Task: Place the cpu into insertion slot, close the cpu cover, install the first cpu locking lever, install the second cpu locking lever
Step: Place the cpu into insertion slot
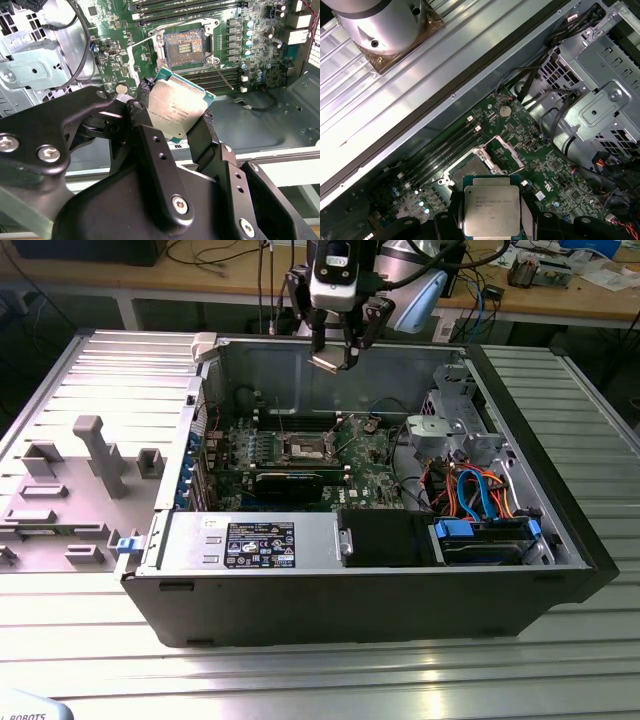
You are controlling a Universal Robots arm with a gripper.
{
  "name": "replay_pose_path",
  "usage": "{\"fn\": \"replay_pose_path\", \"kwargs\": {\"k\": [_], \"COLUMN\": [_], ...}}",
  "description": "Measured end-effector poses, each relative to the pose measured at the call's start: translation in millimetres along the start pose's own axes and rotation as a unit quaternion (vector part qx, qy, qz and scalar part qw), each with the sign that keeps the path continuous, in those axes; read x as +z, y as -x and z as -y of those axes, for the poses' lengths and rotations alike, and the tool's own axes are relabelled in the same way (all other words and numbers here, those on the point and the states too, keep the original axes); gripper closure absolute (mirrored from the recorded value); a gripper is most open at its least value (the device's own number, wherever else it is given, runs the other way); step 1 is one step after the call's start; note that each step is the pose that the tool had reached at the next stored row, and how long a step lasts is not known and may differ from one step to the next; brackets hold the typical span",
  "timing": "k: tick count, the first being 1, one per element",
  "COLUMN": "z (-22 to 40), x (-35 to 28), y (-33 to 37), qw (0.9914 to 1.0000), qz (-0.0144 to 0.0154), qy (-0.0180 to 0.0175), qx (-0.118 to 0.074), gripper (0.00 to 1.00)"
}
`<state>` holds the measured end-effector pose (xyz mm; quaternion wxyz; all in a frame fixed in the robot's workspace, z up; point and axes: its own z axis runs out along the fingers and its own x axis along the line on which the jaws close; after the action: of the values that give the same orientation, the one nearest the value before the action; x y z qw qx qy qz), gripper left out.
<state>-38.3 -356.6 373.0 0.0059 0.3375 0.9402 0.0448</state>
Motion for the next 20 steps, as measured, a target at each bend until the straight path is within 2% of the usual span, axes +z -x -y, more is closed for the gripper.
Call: {"fn": "replay_pose_path", "kwargs": {"k": [6, 20], "z": [0.0, 0.0], "x": [0.0, 0.0], "y": [0.0, 0.0], "qw": [0.99989, 0.99958], "qz": [0.0013, 0.0026], "qy": [0.0003, 0.0006], "qx": [0.015, 0.029], "gripper": [0.46, 0.46]}}
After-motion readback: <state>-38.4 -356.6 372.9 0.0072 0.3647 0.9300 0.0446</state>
